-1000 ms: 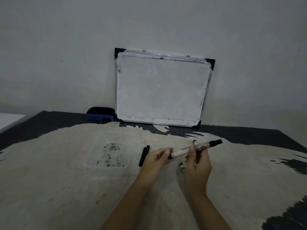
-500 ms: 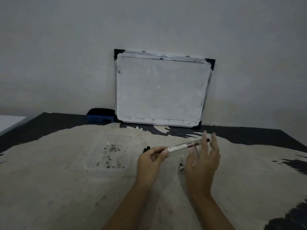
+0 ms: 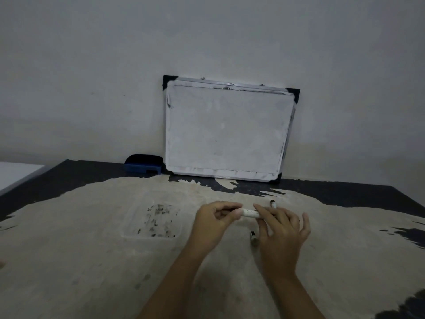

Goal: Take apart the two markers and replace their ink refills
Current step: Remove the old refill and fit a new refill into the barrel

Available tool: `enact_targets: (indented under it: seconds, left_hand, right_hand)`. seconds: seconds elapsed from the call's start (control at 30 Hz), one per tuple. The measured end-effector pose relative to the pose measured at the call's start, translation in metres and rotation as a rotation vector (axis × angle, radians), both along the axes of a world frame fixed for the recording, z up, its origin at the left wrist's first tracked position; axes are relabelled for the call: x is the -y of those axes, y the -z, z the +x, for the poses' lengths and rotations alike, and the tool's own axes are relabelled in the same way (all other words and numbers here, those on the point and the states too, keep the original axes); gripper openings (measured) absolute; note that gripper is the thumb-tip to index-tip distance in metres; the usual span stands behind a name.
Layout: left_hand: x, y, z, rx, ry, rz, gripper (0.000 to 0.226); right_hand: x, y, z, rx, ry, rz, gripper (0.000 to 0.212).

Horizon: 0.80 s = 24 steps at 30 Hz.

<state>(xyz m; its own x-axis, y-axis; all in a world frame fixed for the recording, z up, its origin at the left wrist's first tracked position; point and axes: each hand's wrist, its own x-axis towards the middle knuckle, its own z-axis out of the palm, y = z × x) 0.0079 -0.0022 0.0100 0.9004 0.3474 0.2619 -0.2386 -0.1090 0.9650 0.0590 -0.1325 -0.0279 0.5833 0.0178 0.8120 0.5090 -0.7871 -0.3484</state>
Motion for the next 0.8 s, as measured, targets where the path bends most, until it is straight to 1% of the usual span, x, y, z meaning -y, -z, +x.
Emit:
enact_targets:
  seconds: [0.1, 0.2, 0.27, 0.33, 0.4, 0.5, 0.57, 0.63, 0.8]
  left_hand:
    - [-0.014, -0.023, -0.005, 0.028, -0.024, 0.157, 0.017]
    - [-0.036, -0.04, -0.015, 0.042, -0.076, 0.317, 0.019]
    - [-0.053, -0.046, -0.024, 0.026, -0.134, 0.329, 0.019]
    - [-0.071, -0.047, -0.032, 0.012, -0.214, 0.278, 0.018]
    - [-0.086, -0.046, -0.039, -0.004, -0.333, 0.264, 0.016]
    - [-0.101, -0.04, -0.043, -0.063, -0.614, 0.341, 0.015]
    - [-0.106, -0.035, -0.043, -0.118, -0.735, 0.391, 0.016]
    - [-0.107, -0.031, -0.042, -0.178, -0.726, 0.465, 0.015]
    - [-0.106, -0.018, -0.032, -0.412, -0.536, 0.698, 0.014]
  right_hand:
    - [0.0, -0.001, 0.001, 0.058, -0.005, 0.034, 0.028]
    - [0.001, 0.0, 0.002, 0.049, 0.018, 0.059, 0.03]
    - [0.003, 0.0, 0.003, 0.035, 0.028, 0.073, 0.03]
    - [0.003, 0.0, 0.003, 0.042, 0.03, 0.073, 0.027]
    - [0.002, 0.002, 0.002, 0.03, 0.011, 0.075, 0.031]
    - [0.001, 0.001, 0.001, -0.001, -0.009, 0.066, 0.038]
    - [0.001, 0.001, 0.001, -0.014, -0.011, 0.063, 0.039]
    - [0.001, 0.001, 0.002, -0.022, -0.015, 0.059, 0.04]
    - [0.0, 0.002, 0.002, -0.018, -0.014, 0.051, 0.038]
